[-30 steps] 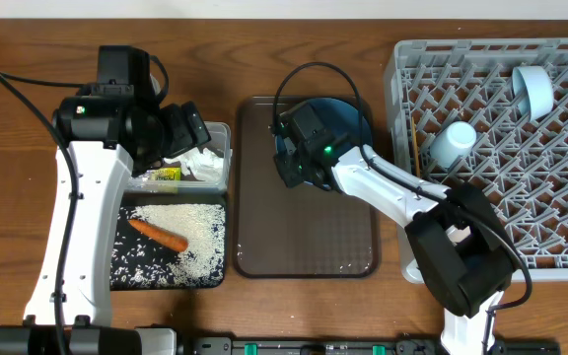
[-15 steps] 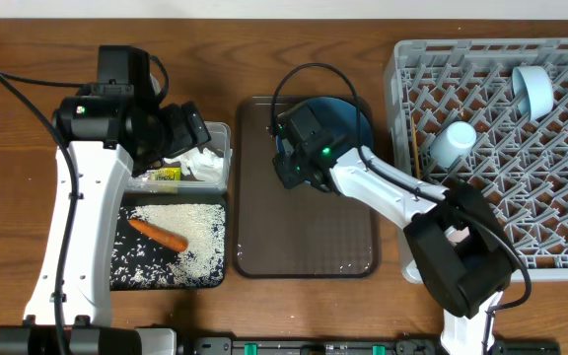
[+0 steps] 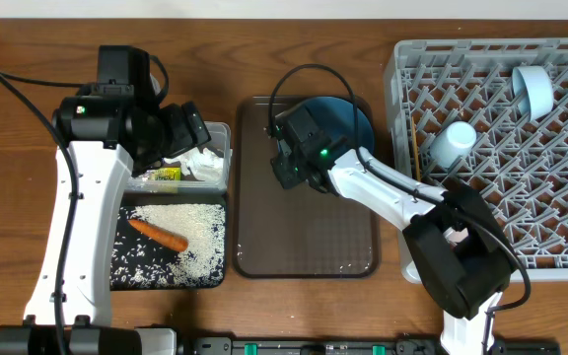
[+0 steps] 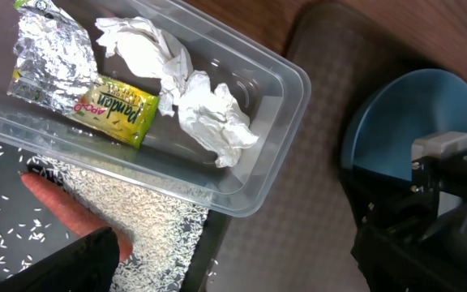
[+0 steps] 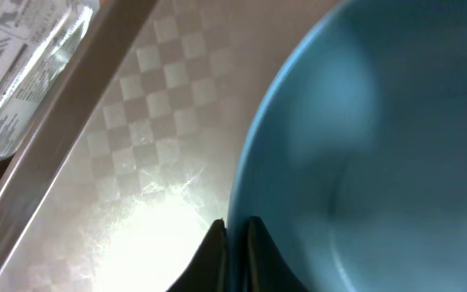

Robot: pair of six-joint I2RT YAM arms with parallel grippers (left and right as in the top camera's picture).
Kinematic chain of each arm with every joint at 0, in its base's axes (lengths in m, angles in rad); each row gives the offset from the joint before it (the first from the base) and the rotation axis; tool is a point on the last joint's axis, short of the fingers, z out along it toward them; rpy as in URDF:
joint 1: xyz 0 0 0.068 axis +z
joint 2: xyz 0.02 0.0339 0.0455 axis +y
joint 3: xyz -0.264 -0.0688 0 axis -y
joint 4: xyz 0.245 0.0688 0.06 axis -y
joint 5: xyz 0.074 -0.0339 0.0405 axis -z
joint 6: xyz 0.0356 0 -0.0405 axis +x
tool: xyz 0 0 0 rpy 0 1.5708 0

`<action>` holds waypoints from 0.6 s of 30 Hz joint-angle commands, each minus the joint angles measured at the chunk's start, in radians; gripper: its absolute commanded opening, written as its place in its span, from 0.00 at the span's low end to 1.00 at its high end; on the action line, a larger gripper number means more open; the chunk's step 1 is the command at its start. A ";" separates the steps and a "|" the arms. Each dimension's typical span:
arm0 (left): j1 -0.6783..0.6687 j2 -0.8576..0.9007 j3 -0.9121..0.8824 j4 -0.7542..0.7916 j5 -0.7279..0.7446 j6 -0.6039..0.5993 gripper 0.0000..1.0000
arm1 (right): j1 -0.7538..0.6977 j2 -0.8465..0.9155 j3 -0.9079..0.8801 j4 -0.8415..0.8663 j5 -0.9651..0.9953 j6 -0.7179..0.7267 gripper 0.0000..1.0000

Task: Sort waste into correct bins and load items into the dishwasher rack
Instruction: 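Reach the right gripper to the blue plate and grip its rim, then lift the blue plate and carry it into the dish rack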

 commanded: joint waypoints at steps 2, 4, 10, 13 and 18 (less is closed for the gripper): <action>0.004 -0.014 0.024 -0.002 0.006 -0.002 0.95 | 0.008 0.008 0.012 -0.001 -0.016 0.011 0.01; 0.004 -0.014 0.024 -0.002 0.006 -0.002 0.95 | 0.008 0.002 0.012 0.000 -0.039 0.011 0.01; 0.004 -0.014 0.024 -0.002 0.006 -0.002 0.95 | 0.007 -0.060 0.012 0.003 -0.140 0.012 0.01; 0.004 -0.014 0.024 -0.002 0.006 -0.001 0.95 | 0.005 -0.132 0.012 -0.011 -0.185 0.035 0.01; 0.004 -0.014 0.024 -0.002 0.006 -0.001 0.95 | -0.010 -0.302 0.012 -0.032 -0.276 0.085 0.01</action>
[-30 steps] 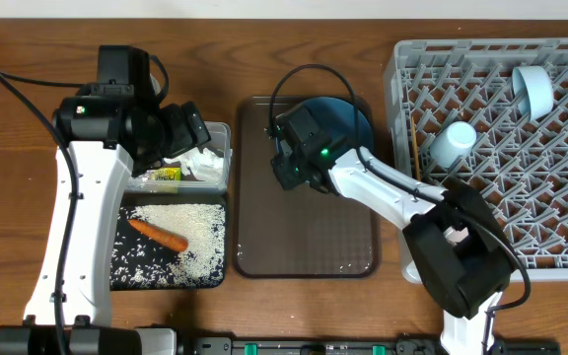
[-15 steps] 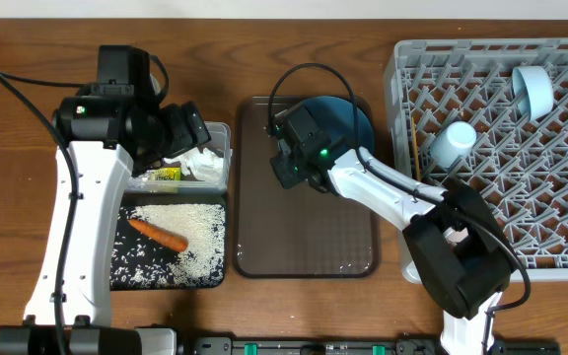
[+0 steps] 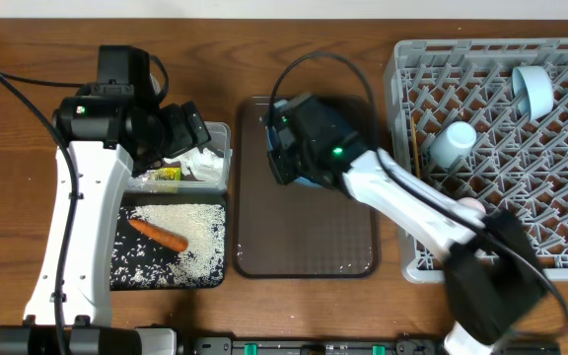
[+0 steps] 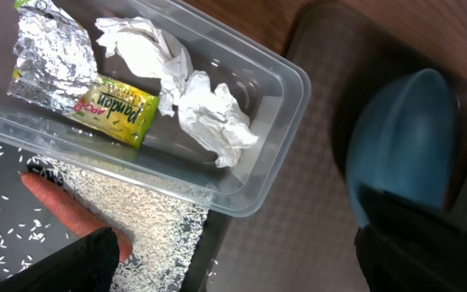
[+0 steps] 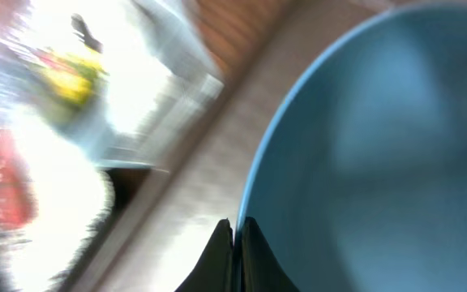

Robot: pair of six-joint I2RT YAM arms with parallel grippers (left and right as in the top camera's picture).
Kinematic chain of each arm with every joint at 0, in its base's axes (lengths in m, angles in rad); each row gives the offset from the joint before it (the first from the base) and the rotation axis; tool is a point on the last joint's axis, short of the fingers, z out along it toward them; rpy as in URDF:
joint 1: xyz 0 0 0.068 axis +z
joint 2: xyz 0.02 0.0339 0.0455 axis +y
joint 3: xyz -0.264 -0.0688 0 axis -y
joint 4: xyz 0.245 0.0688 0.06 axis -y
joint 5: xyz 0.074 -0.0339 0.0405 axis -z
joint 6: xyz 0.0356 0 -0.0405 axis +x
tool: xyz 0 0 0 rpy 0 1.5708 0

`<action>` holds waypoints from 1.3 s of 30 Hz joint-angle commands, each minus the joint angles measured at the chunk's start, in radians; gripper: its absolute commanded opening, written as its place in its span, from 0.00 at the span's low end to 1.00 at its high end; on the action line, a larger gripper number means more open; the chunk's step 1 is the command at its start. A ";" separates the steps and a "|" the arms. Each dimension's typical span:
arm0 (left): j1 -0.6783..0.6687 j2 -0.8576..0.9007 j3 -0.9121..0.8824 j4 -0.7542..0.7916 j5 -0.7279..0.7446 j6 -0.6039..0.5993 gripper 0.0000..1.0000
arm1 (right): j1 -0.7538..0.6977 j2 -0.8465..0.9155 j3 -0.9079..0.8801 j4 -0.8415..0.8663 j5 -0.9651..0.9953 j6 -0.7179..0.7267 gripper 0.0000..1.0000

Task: Sort waste into correct bins and load items into the dishwasher rack
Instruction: 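Lift the blue plate and carry it into the dish rack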

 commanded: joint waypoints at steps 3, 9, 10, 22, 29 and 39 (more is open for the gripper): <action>0.004 -0.014 0.024 -0.002 0.006 -0.002 0.95 | -0.028 -0.242 0.011 -0.047 -0.111 0.077 0.01; 0.004 -0.014 0.024 -0.002 0.006 -0.002 0.95 | -0.134 -0.481 0.011 -0.184 -0.170 0.110 0.01; 0.004 -0.014 0.024 -0.002 0.006 -0.001 0.95 | -0.167 -0.520 0.011 -0.203 -0.207 0.116 0.01; 0.004 -0.014 0.024 -0.002 0.006 -0.002 0.95 | -0.822 -0.753 0.010 -0.390 -0.850 0.027 0.01; 0.004 -0.014 0.024 -0.002 0.006 -0.001 0.95 | -1.157 -0.681 -0.043 -0.422 -1.173 -0.074 0.01; 0.004 -0.014 0.024 -0.002 0.006 -0.002 0.95 | -1.410 -0.509 -0.191 -0.414 -1.340 -0.324 0.01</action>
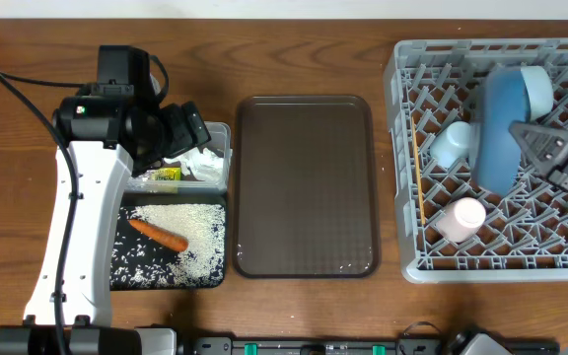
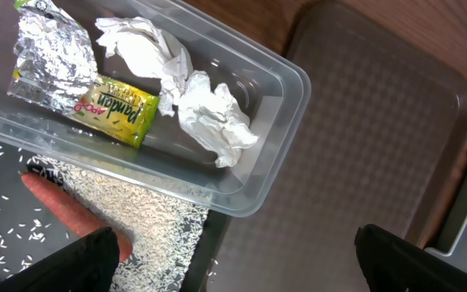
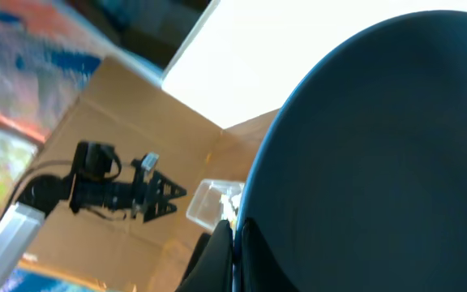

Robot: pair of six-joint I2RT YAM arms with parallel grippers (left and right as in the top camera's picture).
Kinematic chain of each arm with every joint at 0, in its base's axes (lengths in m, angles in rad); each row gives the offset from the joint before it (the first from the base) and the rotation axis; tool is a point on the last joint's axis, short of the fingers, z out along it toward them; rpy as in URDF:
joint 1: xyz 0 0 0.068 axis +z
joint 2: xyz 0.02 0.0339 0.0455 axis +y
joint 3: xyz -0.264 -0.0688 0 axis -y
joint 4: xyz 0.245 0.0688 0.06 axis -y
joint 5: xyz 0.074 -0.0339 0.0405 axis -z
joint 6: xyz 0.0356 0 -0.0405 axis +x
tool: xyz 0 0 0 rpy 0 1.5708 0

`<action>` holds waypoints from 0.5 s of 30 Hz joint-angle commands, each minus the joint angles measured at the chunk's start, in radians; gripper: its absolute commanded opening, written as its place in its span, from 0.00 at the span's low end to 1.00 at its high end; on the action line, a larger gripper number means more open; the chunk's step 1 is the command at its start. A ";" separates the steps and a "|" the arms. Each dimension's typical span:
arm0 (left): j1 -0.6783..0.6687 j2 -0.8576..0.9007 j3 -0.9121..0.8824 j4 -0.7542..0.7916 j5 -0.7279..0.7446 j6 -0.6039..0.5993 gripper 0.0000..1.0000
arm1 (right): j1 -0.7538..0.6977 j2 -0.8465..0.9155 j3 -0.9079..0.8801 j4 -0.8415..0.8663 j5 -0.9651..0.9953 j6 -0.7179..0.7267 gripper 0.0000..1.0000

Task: Sort waste into correct bins and load items into the dishwasher rack
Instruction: 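Lift the blue plate and carry it into the dish rack, then lower the blue plate into the rack's right side and release it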

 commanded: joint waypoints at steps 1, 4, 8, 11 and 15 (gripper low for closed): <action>0.004 -0.014 0.024 -0.002 0.006 -0.002 0.95 | -0.085 0.052 -0.029 0.003 -0.105 -0.143 0.01; 0.004 -0.014 0.024 -0.002 0.006 -0.001 0.95 | -0.162 0.104 -0.033 0.003 -0.105 -0.172 0.01; 0.004 -0.014 0.024 -0.002 0.006 -0.001 0.95 | -0.225 0.156 -0.039 0.002 -0.104 -0.211 0.01; 0.004 -0.014 0.024 -0.002 0.006 -0.002 0.95 | -0.228 0.180 -0.053 0.002 -0.104 -0.248 0.01; 0.004 -0.014 0.024 -0.002 0.006 -0.001 0.95 | -0.225 0.201 -0.058 0.002 -0.104 -0.244 0.01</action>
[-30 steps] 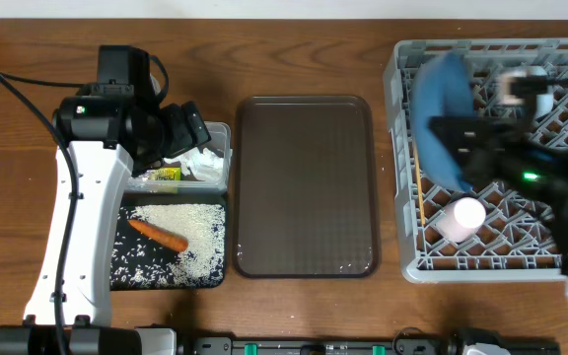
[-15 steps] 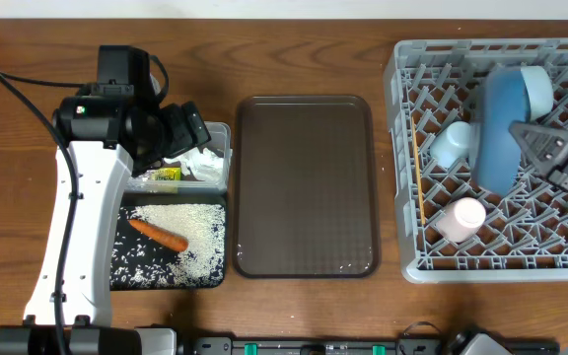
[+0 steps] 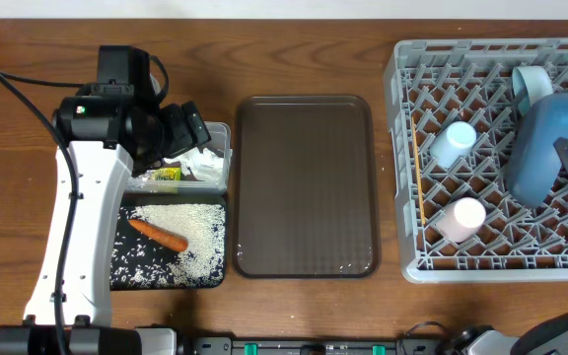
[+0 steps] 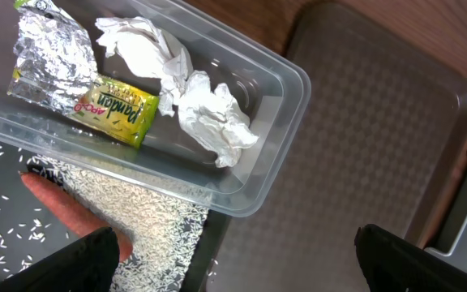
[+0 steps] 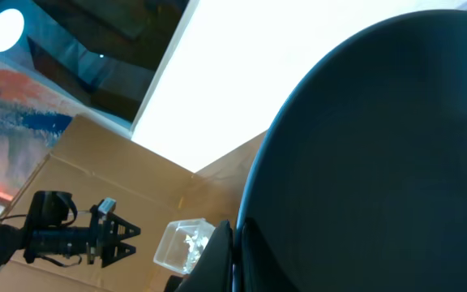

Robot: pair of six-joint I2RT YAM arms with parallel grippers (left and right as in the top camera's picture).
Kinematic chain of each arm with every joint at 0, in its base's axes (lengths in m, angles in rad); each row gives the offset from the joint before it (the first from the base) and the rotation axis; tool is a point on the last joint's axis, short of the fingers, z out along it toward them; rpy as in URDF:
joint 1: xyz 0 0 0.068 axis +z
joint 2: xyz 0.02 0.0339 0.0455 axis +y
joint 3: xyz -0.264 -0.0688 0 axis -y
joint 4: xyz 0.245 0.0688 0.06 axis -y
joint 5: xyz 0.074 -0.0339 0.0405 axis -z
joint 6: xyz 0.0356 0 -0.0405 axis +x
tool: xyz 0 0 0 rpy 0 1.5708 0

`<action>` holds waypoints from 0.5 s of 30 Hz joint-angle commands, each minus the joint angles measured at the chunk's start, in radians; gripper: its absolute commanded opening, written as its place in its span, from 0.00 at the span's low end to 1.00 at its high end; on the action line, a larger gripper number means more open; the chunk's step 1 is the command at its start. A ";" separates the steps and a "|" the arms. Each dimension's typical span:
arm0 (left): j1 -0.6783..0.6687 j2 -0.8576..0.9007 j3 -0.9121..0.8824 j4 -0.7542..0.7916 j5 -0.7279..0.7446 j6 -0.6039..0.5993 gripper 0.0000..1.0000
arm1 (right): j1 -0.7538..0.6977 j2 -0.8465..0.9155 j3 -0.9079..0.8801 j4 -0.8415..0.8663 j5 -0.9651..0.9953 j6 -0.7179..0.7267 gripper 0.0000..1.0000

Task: Sort waste into correct bins and load items into the dishwasher rack
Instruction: 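Lower the blue plate into the rack's right side and release it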

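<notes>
A blue bowl (image 3: pixel 538 148) stands on edge over the right part of the grey dishwasher rack (image 3: pixel 432 258). My right gripper is shut on its rim. In the right wrist view the bowl (image 5: pixel 379 154) fills the right side, and the gripper (image 5: pixel 235 234) pinches its edge. My left gripper (image 4: pixel 242 280) hangs open over the clear waste bin (image 4: pixel 286 89) with nothing between its fingers (image 4: pixel 96 253). The bin holds crumpled tissues (image 4: pixel 205 113), foil (image 4: pixel 51 53) and a yellow wrapper (image 4: pixel 116 109).
The brown tray (image 3: pixel 304 187) lies at mid-table. A black tray (image 3: pixel 171 247) at the left holds rice and a carrot (image 3: pixel 158 235). In the rack are two white cups (image 3: pixel 455 143) (image 3: pixel 461 217) and a light blue cup (image 3: pixel 529 84).
The bowl, held in my right gripper, has moved to the right over the rack, from beside the upper white cup to the rack's right part. The left arm has not moved.
My right gripper was shut on the bowl's rim at the back of the brown tray. Then the bowl was raised and tilted over the tray. Later it stood on edge over the rack's middle, the tray bare. Now it is farther right.
</notes>
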 commanded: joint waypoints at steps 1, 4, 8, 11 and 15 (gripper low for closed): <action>0.004 -0.014 0.024 -0.002 0.006 -0.001 0.95 | -0.003 0.011 -0.002 0.001 -0.061 -0.018 0.01; 0.004 -0.014 0.024 -0.002 0.006 -0.001 0.95 | 0.011 0.011 -0.002 0.006 -0.061 0.025 0.01; 0.004 -0.014 0.024 -0.002 0.006 -0.002 0.95 | 0.039 0.011 -0.002 0.006 -0.062 0.063 0.01; 0.004 -0.014 0.024 -0.002 0.006 -0.002 0.95 | 0.079 0.011 -0.002 0.015 -0.062 0.071 0.01; 0.004 -0.014 0.024 -0.002 0.006 -0.001 0.95 | 0.135 0.011 -0.002 0.084 -0.061 0.116 0.01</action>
